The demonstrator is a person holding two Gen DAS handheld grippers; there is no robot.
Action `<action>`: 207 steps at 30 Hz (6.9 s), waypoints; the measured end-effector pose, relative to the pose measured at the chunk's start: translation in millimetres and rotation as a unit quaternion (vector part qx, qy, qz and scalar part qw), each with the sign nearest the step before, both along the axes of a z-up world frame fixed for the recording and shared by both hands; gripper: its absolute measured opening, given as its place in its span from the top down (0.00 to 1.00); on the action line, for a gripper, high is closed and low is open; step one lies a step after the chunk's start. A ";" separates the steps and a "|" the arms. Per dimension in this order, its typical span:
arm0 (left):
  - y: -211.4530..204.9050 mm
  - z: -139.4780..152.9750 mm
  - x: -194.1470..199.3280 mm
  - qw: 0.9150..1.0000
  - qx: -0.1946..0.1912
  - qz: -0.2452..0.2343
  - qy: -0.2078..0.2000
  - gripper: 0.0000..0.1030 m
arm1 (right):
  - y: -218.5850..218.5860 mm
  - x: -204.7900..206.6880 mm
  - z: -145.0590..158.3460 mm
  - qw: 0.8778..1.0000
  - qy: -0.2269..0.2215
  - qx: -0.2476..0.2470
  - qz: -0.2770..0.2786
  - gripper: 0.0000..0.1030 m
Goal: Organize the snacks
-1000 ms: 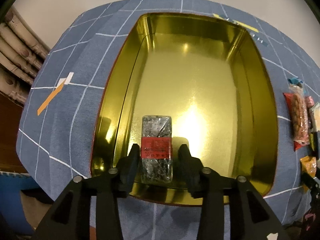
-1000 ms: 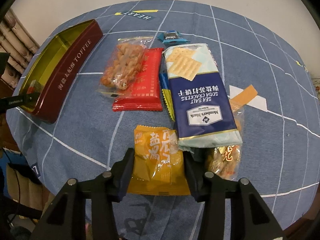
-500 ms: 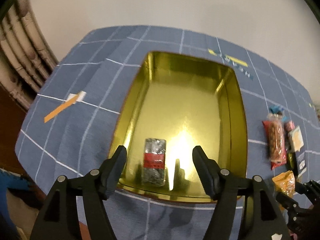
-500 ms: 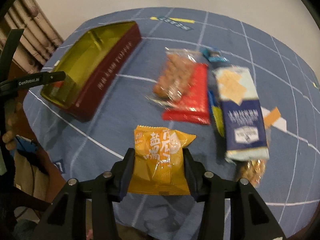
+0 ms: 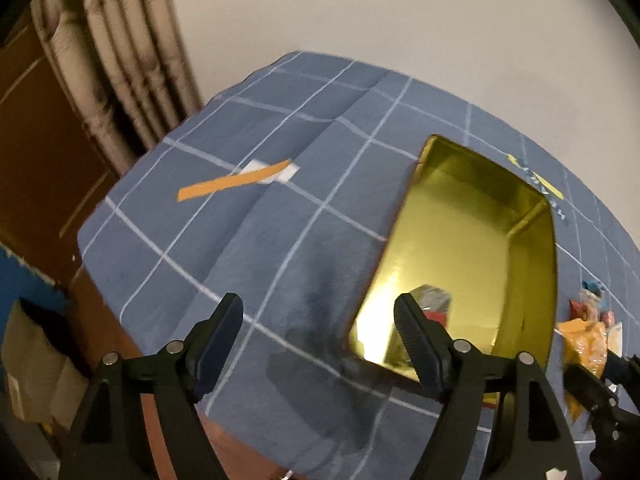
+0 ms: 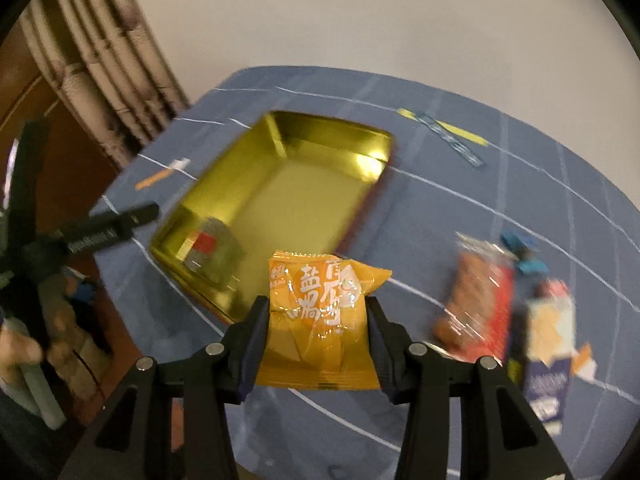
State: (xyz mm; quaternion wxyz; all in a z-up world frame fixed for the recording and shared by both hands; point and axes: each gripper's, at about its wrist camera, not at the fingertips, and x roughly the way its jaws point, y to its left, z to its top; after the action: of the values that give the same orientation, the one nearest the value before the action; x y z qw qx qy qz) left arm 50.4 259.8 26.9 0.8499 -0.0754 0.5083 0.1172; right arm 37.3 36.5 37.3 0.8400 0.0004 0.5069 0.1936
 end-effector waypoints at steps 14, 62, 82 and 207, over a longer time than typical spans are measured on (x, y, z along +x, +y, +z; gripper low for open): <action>23.2 -14.7 3.1 0.998 -0.038 0.043 0.028 0.26 | 52.0 27.3 -30.7 0.999 0.023 -0.023 0.032 0.54; 16.6 -21.6 4.0 0.997 -0.051 0.035 0.049 0.26 | 67.4 32.5 -52.9 0.997 0.037 -0.039 0.047 0.51; 11.2 -18.7 2.6 0.998 -0.027 0.025 0.048 0.26 | -113.2 -27.2 13.6 0.993 -0.028 -0.040 -0.108 0.50; -291.3 -58.3 43.7 0.956 -0.045 -0.273 0.095 0.66 | -307.5 -29.1 -80.6 0.956 -0.088 -0.102 -0.260 0.60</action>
State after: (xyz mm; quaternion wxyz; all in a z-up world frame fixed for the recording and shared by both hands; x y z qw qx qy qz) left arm 94.1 -31.5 -31.4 0.7930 0.0394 0.5927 -0.1354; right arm 8.2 -271.0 -43.3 0.8983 0.0294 0.4302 -0.0844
